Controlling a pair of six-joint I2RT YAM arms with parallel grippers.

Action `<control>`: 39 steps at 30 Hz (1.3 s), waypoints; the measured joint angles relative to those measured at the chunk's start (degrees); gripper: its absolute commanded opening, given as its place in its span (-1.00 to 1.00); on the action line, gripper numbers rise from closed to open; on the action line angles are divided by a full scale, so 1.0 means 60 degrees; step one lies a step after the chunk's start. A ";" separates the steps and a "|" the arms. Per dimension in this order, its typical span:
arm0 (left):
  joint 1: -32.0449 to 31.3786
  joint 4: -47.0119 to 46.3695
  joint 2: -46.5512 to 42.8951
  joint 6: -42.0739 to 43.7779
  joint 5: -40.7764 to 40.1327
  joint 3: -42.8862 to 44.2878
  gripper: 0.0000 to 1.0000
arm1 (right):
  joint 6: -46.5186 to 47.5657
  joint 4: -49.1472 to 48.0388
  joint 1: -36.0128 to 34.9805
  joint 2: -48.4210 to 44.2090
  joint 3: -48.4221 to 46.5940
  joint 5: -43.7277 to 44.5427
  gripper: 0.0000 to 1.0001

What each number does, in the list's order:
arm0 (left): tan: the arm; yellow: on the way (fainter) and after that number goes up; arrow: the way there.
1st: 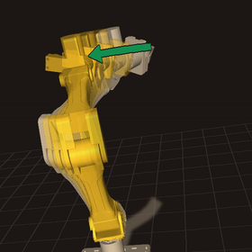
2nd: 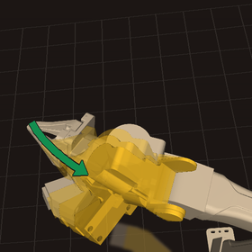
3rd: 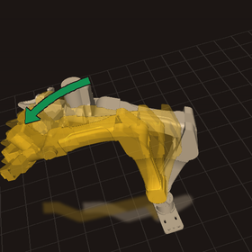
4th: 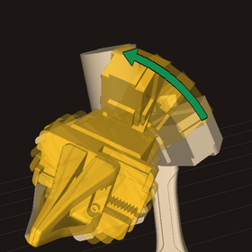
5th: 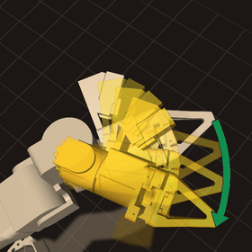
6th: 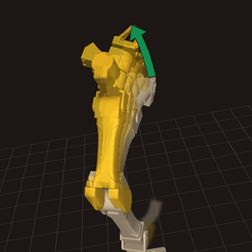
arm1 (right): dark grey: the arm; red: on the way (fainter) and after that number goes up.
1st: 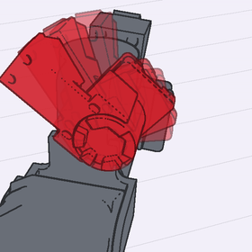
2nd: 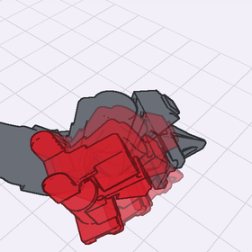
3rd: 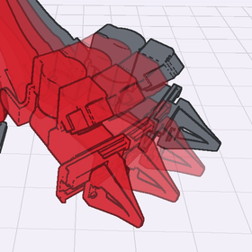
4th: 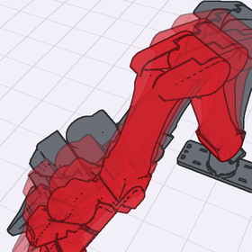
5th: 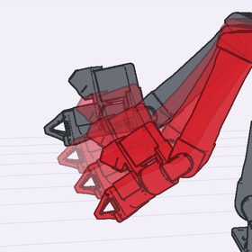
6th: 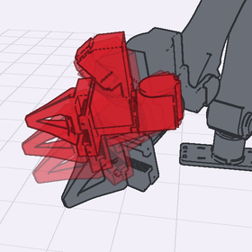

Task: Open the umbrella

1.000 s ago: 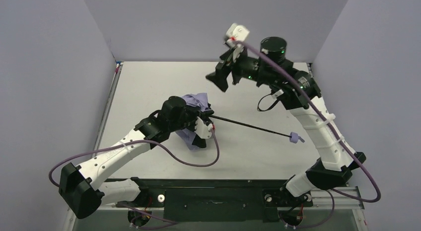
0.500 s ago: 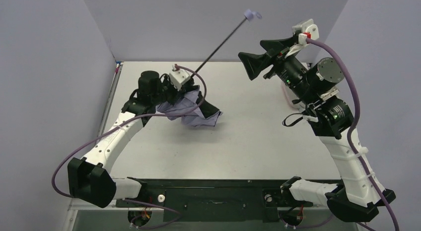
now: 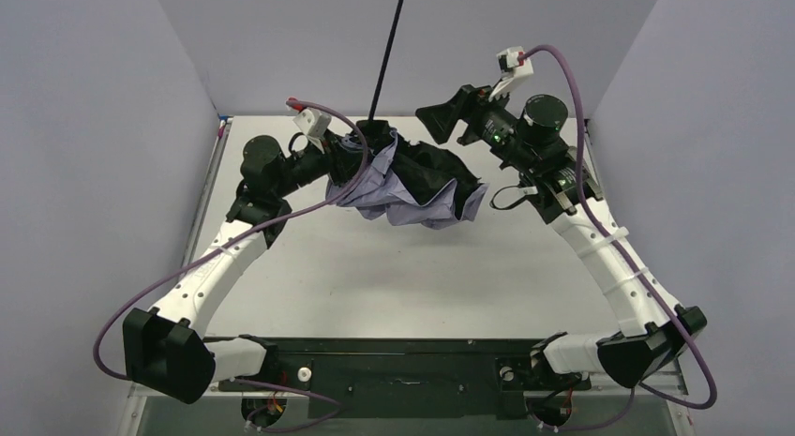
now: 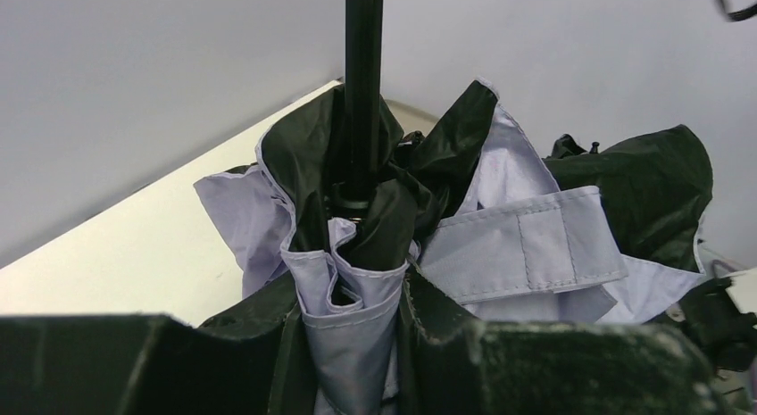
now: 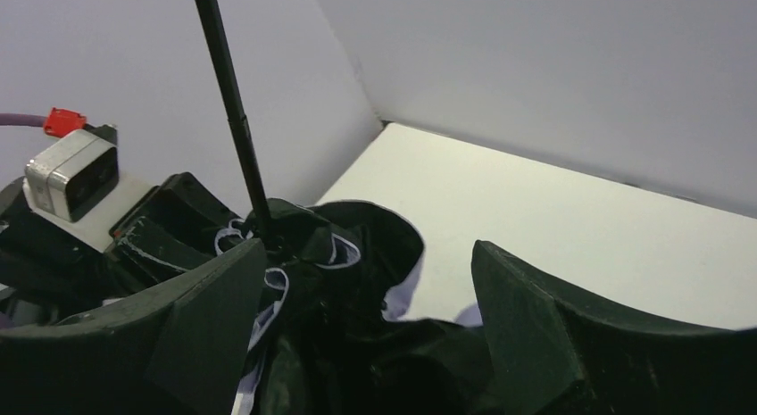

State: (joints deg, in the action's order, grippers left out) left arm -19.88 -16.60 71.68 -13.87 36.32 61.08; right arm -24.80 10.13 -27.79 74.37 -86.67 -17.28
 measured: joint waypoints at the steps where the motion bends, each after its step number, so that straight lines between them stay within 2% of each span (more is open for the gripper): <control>1: -0.0058 -0.0142 0.0000 -0.0182 0.0073 -0.0029 -1.00 | -0.0200 -0.0215 -0.0025 0.0182 -0.0040 -0.0277 0.61; 7: -0.0747 -0.0630 0.0000 -0.0637 0.0368 -0.0288 -1.00 | -0.0685 -0.1027 -0.0499 0.1206 -0.0725 -0.1257 0.60; 10: -0.1024 -0.0674 0.0000 -0.0641 0.0546 -0.0379 -1.00 | -0.0685 -0.1166 -0.0739 0.1552 -0.1075 -0.1468 0.49; 11: -0.1075 -0.0688 0.0000 -0.0641 0.0594 -0.0397 -1.00 | -0.0681 -0.1169 -0.0783 0.1614 -0.1151 -0.1519 0.37; 12: -0.1111 -0.0703 0.0000 -0.0637 0.0630 -0.0412 -1.00 | -0.0685 -0.1177 -0.0827 0.1683 -0.1231 -0.1537 0.13; 13: -0.1118 -0.0714 0.0000 -0.0637 0.0688 -0.0415 -1.00 | -0.0674 -0.1177 -0.0827 0.1741 -0.1308 -0.1566 -0.01; 14: -0.1118 -0.0718 0.0000 -0.0637 0.0729 -0.0415 -1.00 | -0.0674 -0.1184 -0.0820 0.1796 -0.1384 -0.1599 -0.29; 15: -0.1118 -0.0732 0.0000 -0.0627 0.0750 -0.0415 -1.00 | -0.0681 -0.1184 -0.0816 0.1832 -0.1443 -0.1632 -0.49; 16: -0.1118 -0.0739 0.0000 -0.0616 0.0754 -0.0415 -1.00 | -0.0667 -0.1188 -0.0816 0.1872 -0.1501 -0.1672 -0.87; 17: -0.1118 -0.0739 0.0000 -0.0601 0.0754 -0.0415 -1.00 | -0.0659 -0.1188 -0.0812 0.1905 -0.1563 -0.1716 -0.96; 18: -0.1115 -0.0736 0.0004 -0.0583 0.0718 -0.0415 -0.96 | -0.0674 -0.1209 -0.0812 0.1938 -0.1617 -0.1847 -1.00; 19: -0.1107 -0.0729 0.0018 -0.0590 0.0707 -0.0419 -0.84 | -0.0659 -0.1166 -0.0812 0.1949 -0.1654 -0.1821 -1.00; 20: -0.1086 -0.0714 0.0022 -0.0561 0.0721 -0.0426 -0.38 | -0.0590 -0.1126 -0.0812 0.1956 -0.1687 -0.1876 -1.00; 21: -0.1060 -0.0707 0.0025 -0.0554 0.0739 -0.0426 -0.15 | -0.0477 -0.1064 -0.0831 0.1956 -0.1716 -0.1858 -1.00; 22: -0.1031 -0.0707 0.0025 -0.0546 0.0750 -0.0426 0.24 | -0.0379 -0.0998 -0.0831 0.1956 -0.1745 -0.1847 -1.00; 24: -0.0911 -0.0718 0.0011 -0.0488 0.0761 -0.0426 0.58 | 0.0025 -0.0696 -0.0816 0.1949 -0.1756 -0.1796 -1.00; 27: -0.0382 -0.0546 -0.0131 -0.0656 0.0754 -0.0430 0.79 | 0.1118 0.0098 -0.0827 0.1942 -0.1752 -0.1297 -1.00; 30: 0.0393 -0.0280 -0.0488 -0.0758 0.0663 -0.0510 0.99 | 0.2980 0.0958 -0.1027 0.1767 -0.1501 -0.0069 -1.00; 35: 0.1519 0.0204 -0.1107 -0.0911 0.0448 -0.0856 0.94 | 0.5268 0.1665 -0.1541 0.1370 -0.0514 0.2065 -1.00; 39: 0.1920 0.0412 -0.1140 -0.1144 0.0273 -0.1096 0.95 | 0.6455 0.1752 -0.2018 0.1337 0.0168 0.3636 -1.00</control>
State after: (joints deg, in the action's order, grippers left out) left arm -8.36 -14.13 64.84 -20.73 37.95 54.50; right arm 13.93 20.64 -39.90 82.39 -85.67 4.54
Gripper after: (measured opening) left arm 0.971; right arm 0.074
